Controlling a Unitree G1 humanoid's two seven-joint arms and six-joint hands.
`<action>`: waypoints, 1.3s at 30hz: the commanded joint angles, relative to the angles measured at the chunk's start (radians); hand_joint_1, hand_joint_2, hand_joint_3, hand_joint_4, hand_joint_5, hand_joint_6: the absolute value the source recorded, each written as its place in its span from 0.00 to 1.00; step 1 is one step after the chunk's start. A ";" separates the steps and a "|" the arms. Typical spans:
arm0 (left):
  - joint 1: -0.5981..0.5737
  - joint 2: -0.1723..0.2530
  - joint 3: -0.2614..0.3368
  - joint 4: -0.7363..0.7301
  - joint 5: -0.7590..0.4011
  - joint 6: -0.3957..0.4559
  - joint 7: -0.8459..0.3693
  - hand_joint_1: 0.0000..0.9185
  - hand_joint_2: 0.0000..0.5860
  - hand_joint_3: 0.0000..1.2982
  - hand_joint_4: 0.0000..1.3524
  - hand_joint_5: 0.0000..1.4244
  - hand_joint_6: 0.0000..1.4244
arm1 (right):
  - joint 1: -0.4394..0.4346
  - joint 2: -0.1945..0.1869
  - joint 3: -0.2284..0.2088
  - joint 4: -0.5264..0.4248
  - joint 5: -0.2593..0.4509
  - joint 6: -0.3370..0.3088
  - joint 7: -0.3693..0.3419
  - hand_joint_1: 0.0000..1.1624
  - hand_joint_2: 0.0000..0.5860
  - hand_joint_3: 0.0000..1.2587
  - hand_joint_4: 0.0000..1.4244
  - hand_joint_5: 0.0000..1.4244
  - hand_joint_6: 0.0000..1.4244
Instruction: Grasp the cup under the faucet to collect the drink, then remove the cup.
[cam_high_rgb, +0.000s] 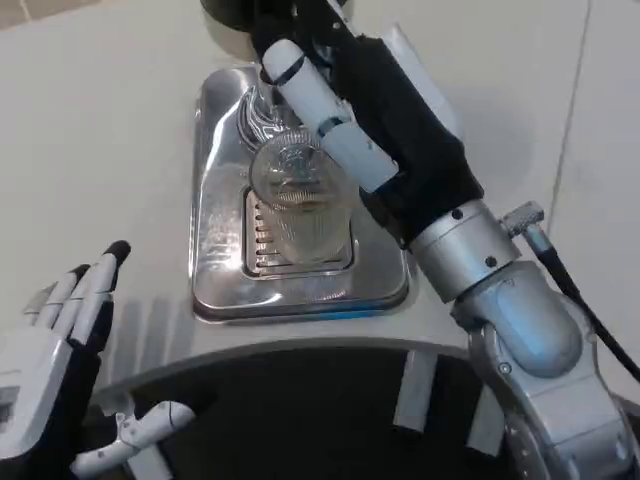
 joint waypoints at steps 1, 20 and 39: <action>-0.005 0.004 0.006 0.020 -0.011 -0.013 0.007 0.00 0.18 0.00 0.00 0.05 0.07 | -0.038 -0.022 0.040 0.005 -0.010 0.009 0.053 0.13 0.84 0.00 0.00 0.00 0.00; -0.023 -0.003 0.016 0.054 -0.028 -0.019 0.013 0.00 0.15 0.00 0.00 0.06 0.08 | -0.206 -0.173 0.290 -0.185 -0.375 0.426 0.213 0.00 0.83 0.00 0.00 0.00 0.00; -0.175 -0.021 0.013 0.164 -0.149 -0.069 0.007 0.03 0.08 0.00 0.00 0.07 0.10 | -0.260 -0.170 0.358 -0.255 -0.573 0.589 0.326 0.00 0.89 0.00 0.00 0.00 0.00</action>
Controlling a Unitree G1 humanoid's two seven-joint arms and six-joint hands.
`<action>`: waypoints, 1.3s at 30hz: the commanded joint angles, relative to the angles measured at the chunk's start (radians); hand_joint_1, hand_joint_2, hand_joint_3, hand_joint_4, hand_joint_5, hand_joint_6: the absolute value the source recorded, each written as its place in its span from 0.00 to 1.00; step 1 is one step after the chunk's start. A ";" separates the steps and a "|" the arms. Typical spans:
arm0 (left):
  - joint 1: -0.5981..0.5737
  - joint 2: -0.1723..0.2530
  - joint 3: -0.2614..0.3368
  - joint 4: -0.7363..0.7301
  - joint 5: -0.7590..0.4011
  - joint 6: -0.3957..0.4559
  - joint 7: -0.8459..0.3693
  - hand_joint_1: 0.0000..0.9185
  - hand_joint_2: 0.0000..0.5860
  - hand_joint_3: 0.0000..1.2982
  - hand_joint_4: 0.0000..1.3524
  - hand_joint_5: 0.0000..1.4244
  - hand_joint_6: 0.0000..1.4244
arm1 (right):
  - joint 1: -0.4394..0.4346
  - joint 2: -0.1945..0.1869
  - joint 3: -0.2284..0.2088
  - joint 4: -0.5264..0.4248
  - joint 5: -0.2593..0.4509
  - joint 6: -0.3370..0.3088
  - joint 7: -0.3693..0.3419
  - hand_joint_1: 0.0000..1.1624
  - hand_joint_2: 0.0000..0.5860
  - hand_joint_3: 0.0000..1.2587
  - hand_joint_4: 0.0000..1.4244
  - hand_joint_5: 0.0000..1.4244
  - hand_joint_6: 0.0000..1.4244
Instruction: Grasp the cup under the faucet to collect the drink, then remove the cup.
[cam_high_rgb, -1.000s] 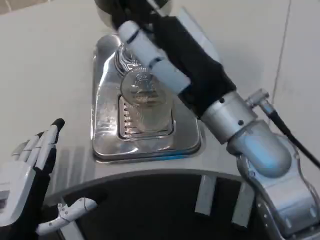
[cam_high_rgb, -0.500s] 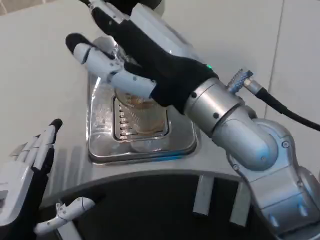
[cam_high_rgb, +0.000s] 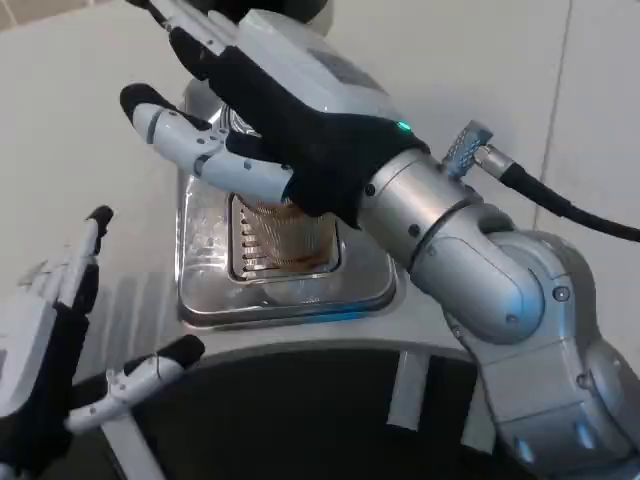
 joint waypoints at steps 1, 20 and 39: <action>-0.049 -0.014 -0.004 0.046 -0.043 -0.036 0.006 0.05 0.08 0.00 0.00 0.07 0.10 | 0.009 0.007 0.045 0.002 -0.007 0.016 0.071 0.00 0.89 0.00 0.00 0.00 0.00; -0.208 -0.052 -0.101 0.171 -0.015 -0.078 0.001 0.13 0.07 0.00 0.00 0.06 0.10 | 0.014 0.013 0.019 0.002 -0.046 -0.022 0.098 0.00 0.91 0.00 0.00 0.00 0.00; -0.336 -0.106 -0.126 0.353 -0.106 -0.193 0.007 0.21 0.06 0.00 0.00 0.03 0.04 | 0.082 -0.013 -0.050 0.098 -0.001 -0.206 0.050 0.00 0.91 0.00 0.00 0.00 0.00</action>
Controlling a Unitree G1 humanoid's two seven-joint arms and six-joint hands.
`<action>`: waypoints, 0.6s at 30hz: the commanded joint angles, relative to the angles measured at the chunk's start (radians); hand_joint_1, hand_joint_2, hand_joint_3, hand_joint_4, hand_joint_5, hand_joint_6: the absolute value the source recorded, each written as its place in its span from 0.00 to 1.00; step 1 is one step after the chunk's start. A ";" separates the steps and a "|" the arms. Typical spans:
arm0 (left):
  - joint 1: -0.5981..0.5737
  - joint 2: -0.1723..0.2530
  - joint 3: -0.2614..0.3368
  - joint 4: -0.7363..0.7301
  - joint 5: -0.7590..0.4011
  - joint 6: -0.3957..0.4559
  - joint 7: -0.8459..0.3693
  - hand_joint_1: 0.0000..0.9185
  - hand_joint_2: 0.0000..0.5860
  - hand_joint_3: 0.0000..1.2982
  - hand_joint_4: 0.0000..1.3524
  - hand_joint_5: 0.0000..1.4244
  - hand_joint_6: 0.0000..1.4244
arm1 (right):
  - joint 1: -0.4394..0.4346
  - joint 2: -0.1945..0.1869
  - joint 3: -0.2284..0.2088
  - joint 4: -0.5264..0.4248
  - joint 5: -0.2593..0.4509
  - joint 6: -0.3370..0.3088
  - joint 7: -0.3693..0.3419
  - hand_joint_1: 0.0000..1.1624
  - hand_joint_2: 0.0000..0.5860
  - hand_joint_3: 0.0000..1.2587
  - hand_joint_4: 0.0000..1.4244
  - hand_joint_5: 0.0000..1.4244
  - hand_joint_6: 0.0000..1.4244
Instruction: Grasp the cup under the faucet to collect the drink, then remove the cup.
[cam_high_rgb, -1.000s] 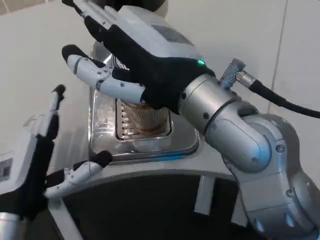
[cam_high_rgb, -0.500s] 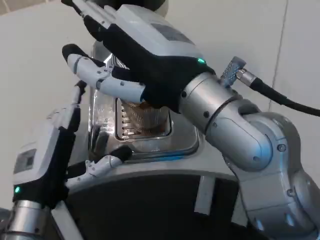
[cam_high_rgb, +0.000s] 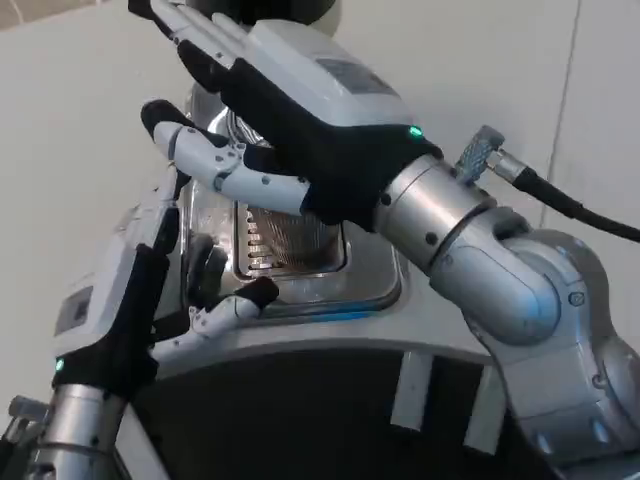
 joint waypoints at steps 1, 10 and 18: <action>-0.023 -0.007 -0.007 0.040 -0.015 -0.035 0.011 0.22 0.06 0.00 0.00 0.03 0.04 | 0.022 0.011 0.024 0.031 0.009 0.021 0.042 0.00 0.91 0.00 0.00 0.00 0.00; -0.048 -0.008 -0.013 0.067 0.007 -0.036 0.036 0.23 0.06 0.00 0.00 0.03 0.04 | 0.019 0.033 0.021 0.003 -0.017 0.050 0.029 0.00 0.91 0.00 0.00 0.00 0.00; -0.062 -0.005 -0.019 0.075 0.010 -0.035 0.041 0.25 0.08 0.00 0.00 0.03 0.05 | 0.146 0.043 -0.053 -0.091 -0.059 0.025 -0.113 0.00 0.97 0.00 0.00 0.00 0.00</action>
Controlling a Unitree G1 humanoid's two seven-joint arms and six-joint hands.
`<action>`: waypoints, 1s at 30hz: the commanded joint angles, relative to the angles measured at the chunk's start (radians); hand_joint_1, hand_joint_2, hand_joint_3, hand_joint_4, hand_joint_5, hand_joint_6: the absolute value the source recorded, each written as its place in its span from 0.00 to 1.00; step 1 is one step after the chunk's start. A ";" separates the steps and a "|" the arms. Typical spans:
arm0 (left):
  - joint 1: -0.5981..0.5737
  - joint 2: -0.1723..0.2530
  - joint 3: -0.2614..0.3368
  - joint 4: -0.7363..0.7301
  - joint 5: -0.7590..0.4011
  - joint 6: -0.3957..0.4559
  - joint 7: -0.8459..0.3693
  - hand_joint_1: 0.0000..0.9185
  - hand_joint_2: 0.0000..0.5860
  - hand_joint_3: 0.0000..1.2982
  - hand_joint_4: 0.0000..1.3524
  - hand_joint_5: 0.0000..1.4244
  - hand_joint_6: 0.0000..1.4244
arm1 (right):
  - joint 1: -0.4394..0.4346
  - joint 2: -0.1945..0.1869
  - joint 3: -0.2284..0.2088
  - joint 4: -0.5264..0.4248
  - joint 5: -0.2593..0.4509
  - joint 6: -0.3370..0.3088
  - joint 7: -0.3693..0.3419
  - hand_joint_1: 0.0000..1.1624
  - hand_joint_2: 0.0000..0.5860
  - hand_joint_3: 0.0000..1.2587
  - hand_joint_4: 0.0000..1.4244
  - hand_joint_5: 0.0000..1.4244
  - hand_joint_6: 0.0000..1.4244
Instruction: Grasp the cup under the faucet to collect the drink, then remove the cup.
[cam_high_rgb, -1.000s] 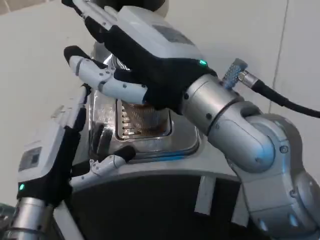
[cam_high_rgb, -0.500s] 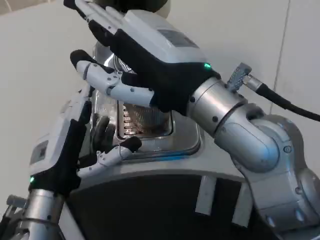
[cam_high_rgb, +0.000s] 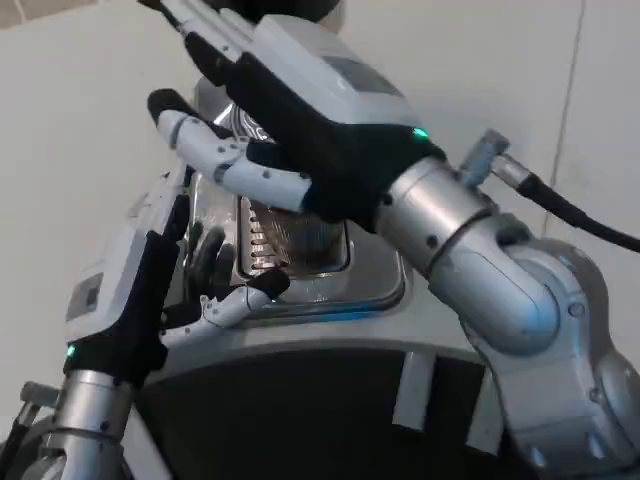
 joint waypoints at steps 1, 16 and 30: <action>-0.005 0.000 -0.005 0.019 0.002 -0.004 0.018 0.27 0.08 0.00 0.00 0.04 0.05 | 0.128 -0.002 -0.050 -0.057 -0.013 -0.022 -0.084 0.00 0.97 0.00 0.00 0.00 0.00; -0.048 -0.038 -0.032 0.060 -0.012 -0.012 0.009 0.31 0.07 0.00 0.00 0.04 0.05 | 0.428 -0.116 -0.207 -0.305 -0.097 -0.073 -0.128 0.04 0.97 0.00 0.00 0.00 0.00; -0.123 -0.072 -0.060 0.157 -0.010 -0.024 0.040 0.28 0.07 0.00 0.00 0.06 0.06 | 0.827 -0.188 -0.362 -0.468 -0.196 -0.161 -0.151 0.27 1.00 0.00 0.00 0.00 0.00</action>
